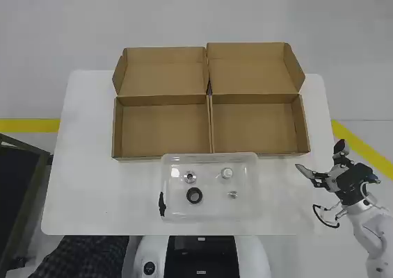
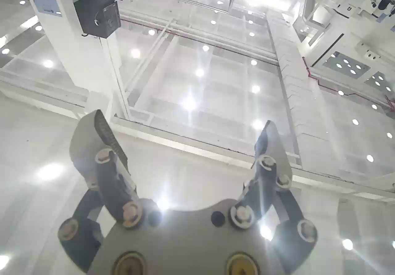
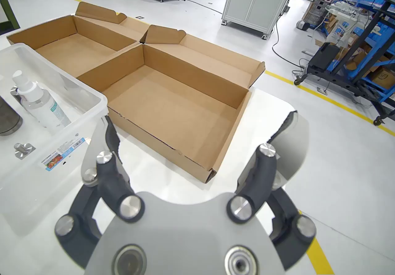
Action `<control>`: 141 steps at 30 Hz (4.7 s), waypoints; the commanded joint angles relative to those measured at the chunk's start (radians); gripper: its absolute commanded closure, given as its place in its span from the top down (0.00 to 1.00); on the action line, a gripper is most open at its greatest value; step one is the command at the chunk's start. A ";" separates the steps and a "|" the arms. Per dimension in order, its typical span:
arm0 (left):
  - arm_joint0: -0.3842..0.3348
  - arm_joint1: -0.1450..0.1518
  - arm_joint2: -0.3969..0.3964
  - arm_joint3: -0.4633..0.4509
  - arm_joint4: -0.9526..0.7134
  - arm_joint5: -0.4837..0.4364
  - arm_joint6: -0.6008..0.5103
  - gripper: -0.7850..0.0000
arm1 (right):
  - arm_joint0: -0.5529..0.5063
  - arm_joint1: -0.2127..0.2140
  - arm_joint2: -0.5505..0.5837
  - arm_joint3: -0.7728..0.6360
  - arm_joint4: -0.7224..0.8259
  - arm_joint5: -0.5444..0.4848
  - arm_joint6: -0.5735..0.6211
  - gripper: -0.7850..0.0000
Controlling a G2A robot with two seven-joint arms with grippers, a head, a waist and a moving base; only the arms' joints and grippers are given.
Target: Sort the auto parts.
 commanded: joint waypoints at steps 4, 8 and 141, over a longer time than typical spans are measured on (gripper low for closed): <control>0.000 0.000 0.000 0.000 0.000 0.000 0.000 1.00 | 0.000 0.000 0.000 0.000 0.000 0.000 0.000 1.00; 0.000 0.000 0.000 0.000 0.000 0.000 0.000 1.00 | 0.000 0.000 0.000 0.000 0.000 0.000 0.000 1.00; 0.000 0.000 0.000 0.000 0.000 0.000 0.000 1.00 | 0.441 0.136 -0.511 -0.101 0.459 -0.360 0.343 0.00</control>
